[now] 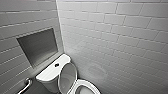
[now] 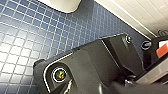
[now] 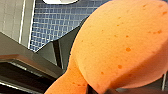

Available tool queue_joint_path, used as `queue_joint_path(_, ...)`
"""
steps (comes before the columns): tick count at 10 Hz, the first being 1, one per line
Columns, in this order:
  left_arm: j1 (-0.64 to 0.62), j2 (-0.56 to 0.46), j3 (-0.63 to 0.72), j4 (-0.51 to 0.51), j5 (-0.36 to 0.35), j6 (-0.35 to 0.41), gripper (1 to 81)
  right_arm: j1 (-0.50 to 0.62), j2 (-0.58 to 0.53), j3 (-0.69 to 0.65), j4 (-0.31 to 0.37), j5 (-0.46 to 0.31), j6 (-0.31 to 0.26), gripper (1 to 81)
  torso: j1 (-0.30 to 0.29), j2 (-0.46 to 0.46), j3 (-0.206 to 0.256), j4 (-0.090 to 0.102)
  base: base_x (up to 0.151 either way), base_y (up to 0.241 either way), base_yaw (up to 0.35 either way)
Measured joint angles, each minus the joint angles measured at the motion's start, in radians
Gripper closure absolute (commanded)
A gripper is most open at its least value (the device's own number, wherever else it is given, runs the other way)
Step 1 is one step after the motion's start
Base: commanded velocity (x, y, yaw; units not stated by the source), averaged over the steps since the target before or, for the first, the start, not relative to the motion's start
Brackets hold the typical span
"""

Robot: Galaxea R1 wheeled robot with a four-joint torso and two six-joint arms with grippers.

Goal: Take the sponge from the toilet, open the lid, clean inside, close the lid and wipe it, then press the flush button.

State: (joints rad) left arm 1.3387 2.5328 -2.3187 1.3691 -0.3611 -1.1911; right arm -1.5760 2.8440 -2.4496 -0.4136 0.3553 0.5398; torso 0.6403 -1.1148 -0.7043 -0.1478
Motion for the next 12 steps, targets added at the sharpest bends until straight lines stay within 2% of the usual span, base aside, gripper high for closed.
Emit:
queue_joint_path(1,0.003,0.019,-0.017,0.000,0.000,0.000,1.0,-0.001,0.005,-0.010,0.000,-0.001,0.000,81.1,-0.018,0.028,0.001,0.011,0.000,0.000,0.000)
queue_joint_path(2,0.004,0.033,-0.030,0.000,-0.002,0.000,1.0,-0.003,0.007,-0.016,-0.001,-0.002,0.000,81.1,-0.036,0.055,0.001,0.036,0.000,0.000,0.000)
queue_joint_path(5,0.023,0.077,-0.106,0.000,-0.002,0.000,1.0,0.011,0.011,-0.022,0.000,0.003,0.000,81.1,-0.104,0.160,0.002,0.140,0.000,0.000,0.000)
queue_joint_path(6,0.030,0.097,-0.133,0.000,-0.001,0.000,1.0,0.011,0.010,-0.023,0.000,0.002,0.000,81.1,-0.119,0.184,0.002,0.167,0.000,0.000,0.000)
queue_joint_path(7,0.034,0.117,-0.152,0.000,-0.002,0.000,1.0,0.015,0.010,-0.023,0.000,0.003,0.000,81.1,-0.135,0.209,0.002,0.182,0.000,0.000,0.000)
queue_joint_path(9,0.037,0.143,-0.159,0.003,0.000,0.008,1.0,0.012,0.010,-0.025,0.000,0.002,0.000,81.1,-0.167,0.260,0.023,0.187,0.000,0.000,0.000)
queue_joint_path(12,0.054,0.179,-0.216,0.026,0.002,0.009,1.0,0.005,0.016,-0.026,-0.001,0.000,0.000,81.1,-0.232,0.359,0.125,0.187,0.000,0.000,0.000)
